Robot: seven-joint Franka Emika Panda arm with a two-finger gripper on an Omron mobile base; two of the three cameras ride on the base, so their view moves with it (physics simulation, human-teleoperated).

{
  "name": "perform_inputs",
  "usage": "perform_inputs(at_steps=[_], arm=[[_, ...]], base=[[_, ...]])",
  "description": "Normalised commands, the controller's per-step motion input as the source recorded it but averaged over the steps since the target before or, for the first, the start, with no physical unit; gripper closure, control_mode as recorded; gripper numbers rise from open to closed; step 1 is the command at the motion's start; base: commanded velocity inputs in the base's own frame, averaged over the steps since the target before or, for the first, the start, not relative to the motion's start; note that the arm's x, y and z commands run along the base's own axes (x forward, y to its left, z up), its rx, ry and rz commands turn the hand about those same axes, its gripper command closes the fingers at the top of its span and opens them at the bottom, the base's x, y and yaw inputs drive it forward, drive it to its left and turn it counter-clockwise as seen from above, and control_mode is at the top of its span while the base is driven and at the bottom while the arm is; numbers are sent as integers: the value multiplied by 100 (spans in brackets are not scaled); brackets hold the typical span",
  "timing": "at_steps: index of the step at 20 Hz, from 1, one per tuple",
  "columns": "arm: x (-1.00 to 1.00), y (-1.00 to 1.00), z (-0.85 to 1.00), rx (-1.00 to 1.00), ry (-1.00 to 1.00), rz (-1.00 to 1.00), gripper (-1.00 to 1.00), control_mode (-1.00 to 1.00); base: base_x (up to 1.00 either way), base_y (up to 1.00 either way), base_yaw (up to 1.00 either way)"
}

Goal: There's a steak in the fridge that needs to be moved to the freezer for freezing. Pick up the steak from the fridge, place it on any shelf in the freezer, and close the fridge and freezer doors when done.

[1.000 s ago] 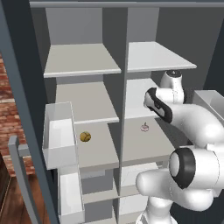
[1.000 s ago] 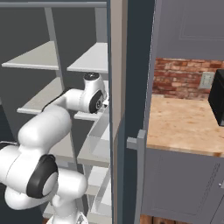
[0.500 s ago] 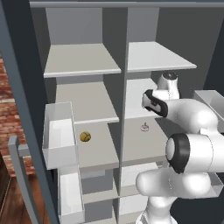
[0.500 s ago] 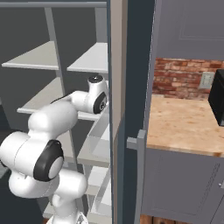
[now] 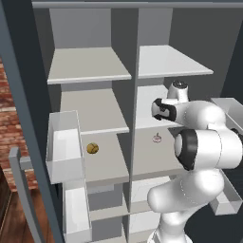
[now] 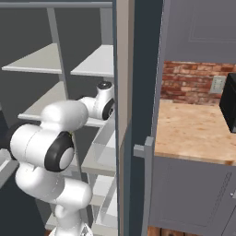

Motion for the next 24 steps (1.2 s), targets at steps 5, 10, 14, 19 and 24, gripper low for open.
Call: perform_inputs(at_steps=[5,10,14,19,24], arm=[[36,-8,-18,0,0,0,-100,-100],[41,-5,-18,0,0,0,-100,-100],[40,-5,-19,0,0,0,-100,-100],[37,-13,-19,0,0,0,-100,-100],[31,-13,-23,0,0,0,-100,-100]], base=[[0,0,0],[0,0,0],[0,0,0],[0,0,0],[0,0,0]])
